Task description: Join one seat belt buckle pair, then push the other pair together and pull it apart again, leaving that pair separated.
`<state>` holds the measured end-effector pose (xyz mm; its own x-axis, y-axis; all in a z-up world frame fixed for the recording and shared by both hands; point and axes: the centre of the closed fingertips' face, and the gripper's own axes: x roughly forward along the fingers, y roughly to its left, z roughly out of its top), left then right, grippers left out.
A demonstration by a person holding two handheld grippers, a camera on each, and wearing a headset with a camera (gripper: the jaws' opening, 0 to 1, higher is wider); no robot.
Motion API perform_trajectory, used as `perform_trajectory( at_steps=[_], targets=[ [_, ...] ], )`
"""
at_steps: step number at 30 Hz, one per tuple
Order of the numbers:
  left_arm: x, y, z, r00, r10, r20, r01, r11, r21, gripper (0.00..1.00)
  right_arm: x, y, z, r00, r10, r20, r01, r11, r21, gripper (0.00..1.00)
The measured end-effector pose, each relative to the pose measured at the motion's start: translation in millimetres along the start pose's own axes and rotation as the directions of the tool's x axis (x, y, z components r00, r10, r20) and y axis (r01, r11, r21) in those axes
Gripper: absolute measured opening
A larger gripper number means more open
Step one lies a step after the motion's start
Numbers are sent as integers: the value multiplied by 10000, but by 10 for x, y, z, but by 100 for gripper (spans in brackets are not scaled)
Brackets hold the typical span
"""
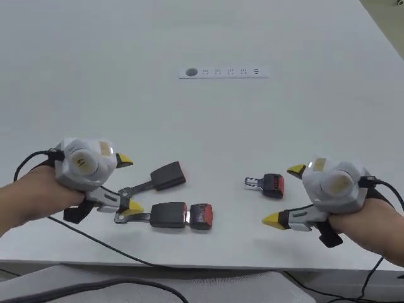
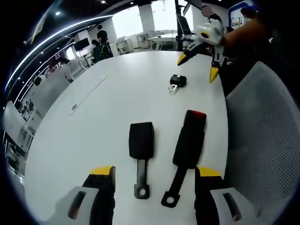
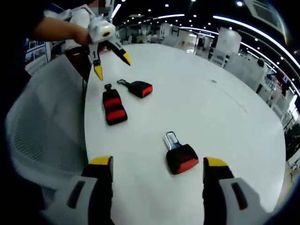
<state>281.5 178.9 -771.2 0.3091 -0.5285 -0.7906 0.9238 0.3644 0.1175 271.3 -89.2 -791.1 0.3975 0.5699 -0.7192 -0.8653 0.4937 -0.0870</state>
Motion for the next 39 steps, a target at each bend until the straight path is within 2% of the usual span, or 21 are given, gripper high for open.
perform_trajectory(
  at_steps=[4,6,7,11,12,13,14,15,16,17,18,20,21,22,26,30,32,36,39],
  targets=[
    [-139,-89,-50,9988,420,233,-409,9981,-459,76,-119,92,-44,9999,-114,104,111,9996,257,84],
    [-213,-132,-104,9981,565,257,-544,9957,-753,77,-168,149,-82,9997,-59,218,44,9975,698,86],
    [-256,-153,-118,9969,690,372,-650,9929,-998,78,-195,168,-116,9997,-84,208,69,9974,723,88],
    [-373,-199,-192,9939,980,503,-907,9871,-1319,85,-270,194,-243,9995,-324,6,323,9985,441,93],
    [-404,-199,-225,9928,1092,487,-1010,9840,-1471,87,-292,196,-276,9993,-361,-25,362,9983,465,95],
    [-426,-184,-279,9915,1267,280,-1206,9795,-1616,89,-311,192,-303,9991,-423,-62,426,9976,551,97],
    [-451,-150,-328,9881,1535,81,-1504,9763,-1558,92,-325,183,-314,9988,-484,-34,486,9964,697,98],
    [-478,-134,-347,9850,1721,81,-1690,9743,-1490,98,-346,170,-324,9984,-561,49,554,9942,922,99],
    [-496,-137,-343,9845,1747,167,-1699,9729,-1568,100,-359,161,-319,9977,-638,206,606,9896,1305,100],
    [-536,-126,-335,9812,1909,272,-1829,9661,-1825,100,-373,152,-306,9965,-655,521,536,9776,2034,100],
    [-558,-125,-334,9792,2000,342,-1894,9613,-2001,100,-377,149,-312,9963,-607,603,460,9741,2213,100],
    [-594,-140,-353,9771,2088,414,-1958,9578,-2103,100,-373,168,-365,9980,-522,365,453,9844,1701,100],
    [-601,-154,-383,9765,2124,364,-1987,9529,-2292,100,-379,146,-380,9974,-688,226,649,9881,1398,100],
    [-600,-170,-405,9766,2127,330,-1984,9491,-2448,100,-381,158,-367,9973,-699,232,661,9883,1372,100],
    [-574,-246,-486,9747,2232,105,-2139,9455,-2454,100,-398,139,-267,9945,-922,503,828,9831,1635,100],
    [-569,-301,-482,9748,2218,215,-2098,9461,-2467,100,-412,134,-202,9925,-1129,478,1035,9805,1672,100],
    [-585,-297,-476,9748,2215,274,-2082,9466,-2461,100,-413,145,-182,9926,-1098,510,991,9788,1793,100],
    [-642,-205,-463,9657,2548,504,-2312,9317,-2801,100,-397,193,-168,9946,-974,349,916,9859,1403,100],
    [-643,-174,-493,9642,2607,485,-2355,9258,-2958,100,-395,175,-150,9948,-951,370,891,9862,1394,100]
  ],
)
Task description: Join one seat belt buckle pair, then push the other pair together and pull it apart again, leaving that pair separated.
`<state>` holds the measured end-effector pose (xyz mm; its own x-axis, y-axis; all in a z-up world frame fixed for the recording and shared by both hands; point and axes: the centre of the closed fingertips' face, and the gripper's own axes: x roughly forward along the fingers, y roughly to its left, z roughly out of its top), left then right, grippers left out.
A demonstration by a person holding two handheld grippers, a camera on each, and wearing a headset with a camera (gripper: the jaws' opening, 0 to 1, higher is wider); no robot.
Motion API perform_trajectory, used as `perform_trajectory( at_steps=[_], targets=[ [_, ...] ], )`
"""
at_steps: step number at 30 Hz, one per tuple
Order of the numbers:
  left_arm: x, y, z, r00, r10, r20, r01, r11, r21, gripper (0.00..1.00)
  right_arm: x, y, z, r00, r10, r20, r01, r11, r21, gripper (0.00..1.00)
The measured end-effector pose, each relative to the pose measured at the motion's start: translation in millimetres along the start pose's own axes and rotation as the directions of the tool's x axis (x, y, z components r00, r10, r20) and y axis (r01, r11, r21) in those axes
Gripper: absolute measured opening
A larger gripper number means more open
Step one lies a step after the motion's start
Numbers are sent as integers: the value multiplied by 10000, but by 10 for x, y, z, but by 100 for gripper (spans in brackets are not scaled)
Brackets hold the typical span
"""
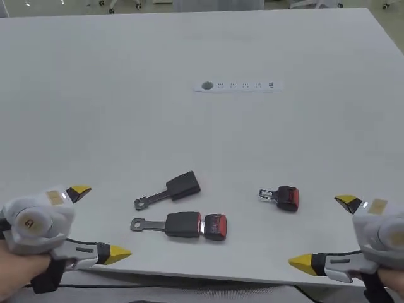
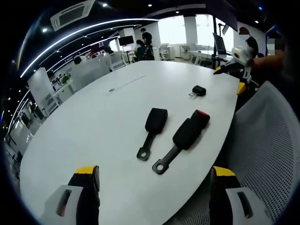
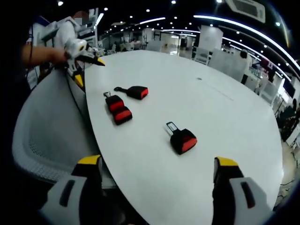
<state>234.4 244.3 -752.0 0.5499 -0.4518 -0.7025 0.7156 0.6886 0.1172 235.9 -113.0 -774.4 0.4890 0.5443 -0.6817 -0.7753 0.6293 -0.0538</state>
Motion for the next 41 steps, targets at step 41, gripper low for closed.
perform_trajectory(
  at_steps=[41],
  targets=[
    [31,-9,-46,10000,49,70,-50,9999,136,100,-9,-42,-4,9993,-335,138,324,9966,759,100]
  ],
)
